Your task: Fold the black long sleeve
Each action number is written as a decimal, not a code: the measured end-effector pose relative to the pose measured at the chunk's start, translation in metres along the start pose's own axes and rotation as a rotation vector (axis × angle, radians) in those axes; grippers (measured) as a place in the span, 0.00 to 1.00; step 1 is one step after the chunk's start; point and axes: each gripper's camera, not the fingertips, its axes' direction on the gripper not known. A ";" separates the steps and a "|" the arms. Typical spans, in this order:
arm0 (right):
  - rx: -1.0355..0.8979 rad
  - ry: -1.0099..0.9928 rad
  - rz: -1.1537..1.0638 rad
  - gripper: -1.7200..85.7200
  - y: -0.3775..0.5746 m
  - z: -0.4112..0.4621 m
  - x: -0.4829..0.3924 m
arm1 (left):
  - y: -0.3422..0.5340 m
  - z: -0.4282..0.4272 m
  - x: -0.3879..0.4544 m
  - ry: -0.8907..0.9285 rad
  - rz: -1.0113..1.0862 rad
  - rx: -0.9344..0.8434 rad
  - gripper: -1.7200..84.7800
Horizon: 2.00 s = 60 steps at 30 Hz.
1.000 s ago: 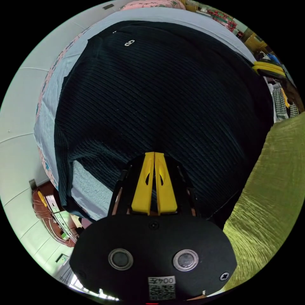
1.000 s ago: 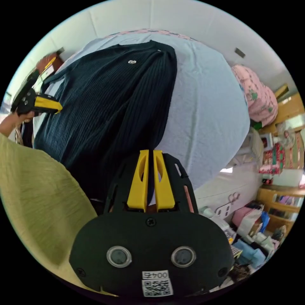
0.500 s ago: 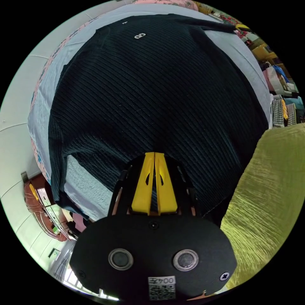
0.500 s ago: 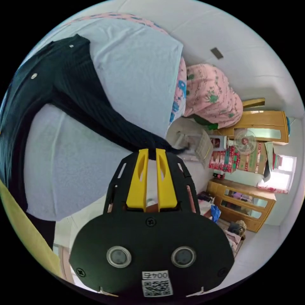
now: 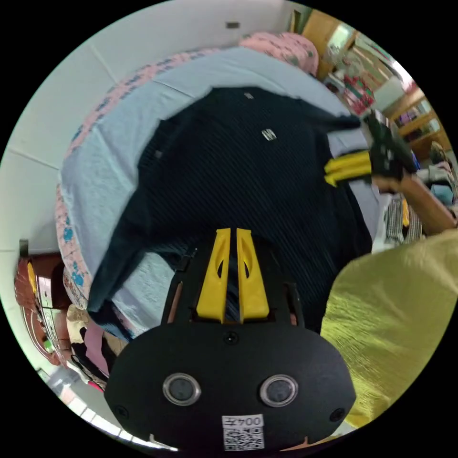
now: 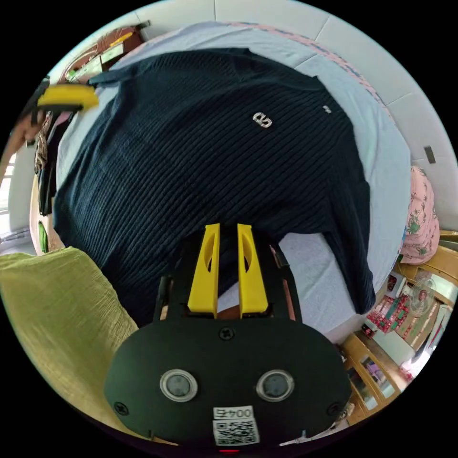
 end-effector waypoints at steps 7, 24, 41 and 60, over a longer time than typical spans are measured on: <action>-0.142 0.053 -0.047 0.10 -0.050 0.015 -0.024 | -0.075 -0.003 -0.160 0.020 -0.150 0.086 0.07; -0.374 0.085 -0.089 0.10 -0.125 0.030 -0.044 | -0.106 0.044 -0.172 -0.086 0.022 0.054 0.07; -0.399 0.072 -0.051 0.10 -0.125 0.025 -0.028 | -0.049 -0.051 -0.190 -0.157 -0.074 0.324 0.12; 0.131 -0.164 0.289 0.07 0.038 -0.034 0.072 | 0.127 -0.009 0.120 -0.171 0.227 0.240 0.03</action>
